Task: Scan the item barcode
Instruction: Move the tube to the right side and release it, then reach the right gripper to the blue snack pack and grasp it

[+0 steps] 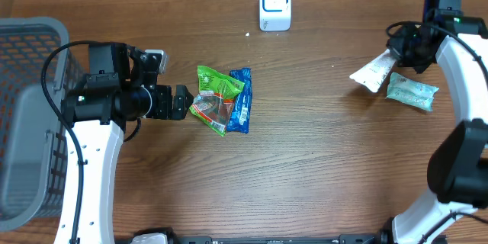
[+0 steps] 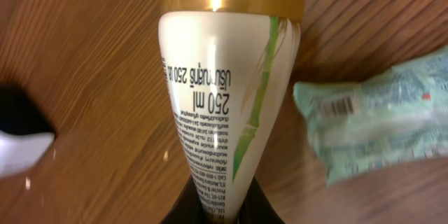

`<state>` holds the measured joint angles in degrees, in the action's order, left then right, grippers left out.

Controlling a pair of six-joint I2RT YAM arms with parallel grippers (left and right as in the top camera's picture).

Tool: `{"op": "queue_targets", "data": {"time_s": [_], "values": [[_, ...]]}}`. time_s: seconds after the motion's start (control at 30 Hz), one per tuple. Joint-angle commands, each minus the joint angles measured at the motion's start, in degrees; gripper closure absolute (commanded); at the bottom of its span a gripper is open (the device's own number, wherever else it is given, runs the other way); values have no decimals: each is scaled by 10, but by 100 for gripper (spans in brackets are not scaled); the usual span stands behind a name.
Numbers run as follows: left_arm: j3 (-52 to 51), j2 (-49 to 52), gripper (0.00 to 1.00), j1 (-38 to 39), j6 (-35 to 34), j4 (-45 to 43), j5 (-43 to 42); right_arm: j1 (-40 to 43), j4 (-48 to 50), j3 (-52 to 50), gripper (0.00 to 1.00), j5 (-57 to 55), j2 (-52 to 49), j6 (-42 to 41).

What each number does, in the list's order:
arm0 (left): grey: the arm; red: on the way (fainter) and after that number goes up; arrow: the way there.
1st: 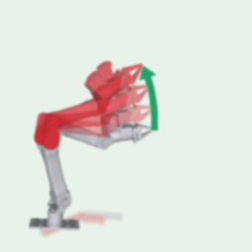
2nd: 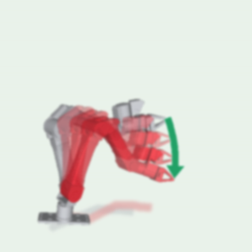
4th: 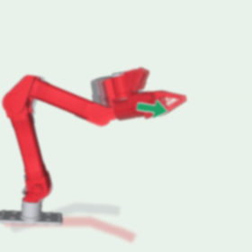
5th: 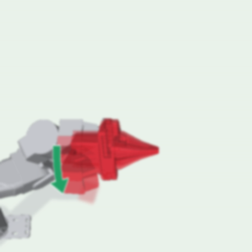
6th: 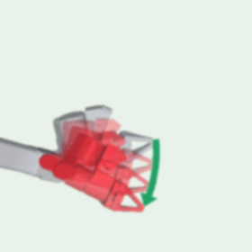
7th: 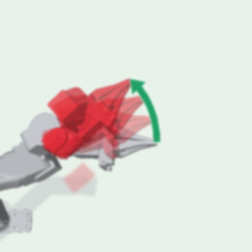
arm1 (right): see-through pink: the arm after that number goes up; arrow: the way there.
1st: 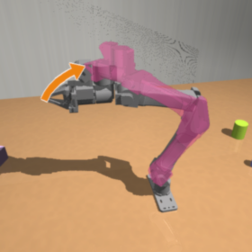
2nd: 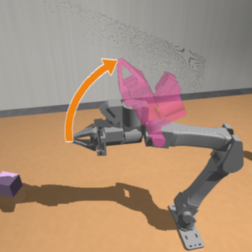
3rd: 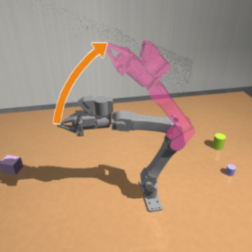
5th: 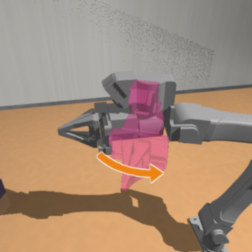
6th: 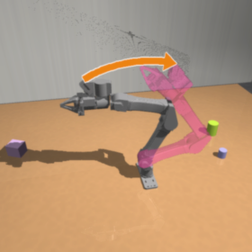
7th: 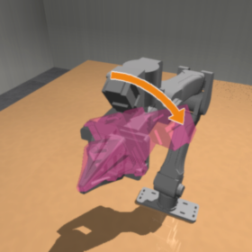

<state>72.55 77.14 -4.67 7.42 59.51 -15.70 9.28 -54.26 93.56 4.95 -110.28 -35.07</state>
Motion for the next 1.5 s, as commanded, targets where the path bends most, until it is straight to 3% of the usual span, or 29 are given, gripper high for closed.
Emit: {"op": "queue_targets", "data": {"time_s": [0.0, 0.3, 0.33, 0.37, 0.5, 0.57, 0.7, 0.83, 1.07, 1.27, 1.37, 1.47], "values": [[0, 1, 0, 2, -8, -2, -6, 20, 25, 3, 96, 17, -26, -31], [0, 1, 0, 2, -8, -2, -6, 39, 78, 3, 95, -66, -101, -31], [0, 1, 0, 2, -8, -2, -6, 39, 78, 3, 90, -81, -102, -31], [0, 1, 0, 2, -8, -2, -6, 39, 80, 4, 71, -97, -102, -27], [0, 1, 0, 2, -8, -2, -6, 39, 70, 15, 43, -90, -96, -7], [0, 1, 0, 2, -8, -2, -6, 39, 52, 31, 34, -68, -88, 14], [0, 1, 0, 2, -8, -2, -6, 39, 31, 60, 28, -49, -55, 57], [0, 1, 0, 2, -8, -2, -6, 39, 24, 78, 0, -10, 2, 66], [0, 1, 0, 2, -8, -2, -6, 10, 21, 74, 0, 273, 54, 129], [0, 1, 0, 2, -8, -2, -6, -124, 27, 26, 0, 277, 31, 128], [0, 1, 0, 2, -8, -2, -6, -195, 34, 3, 9, 245, 16, 112], [0, 1, 0, 2, -8, -2, -6, -252, 35, -6, 9, 212, -12, 91]]}}
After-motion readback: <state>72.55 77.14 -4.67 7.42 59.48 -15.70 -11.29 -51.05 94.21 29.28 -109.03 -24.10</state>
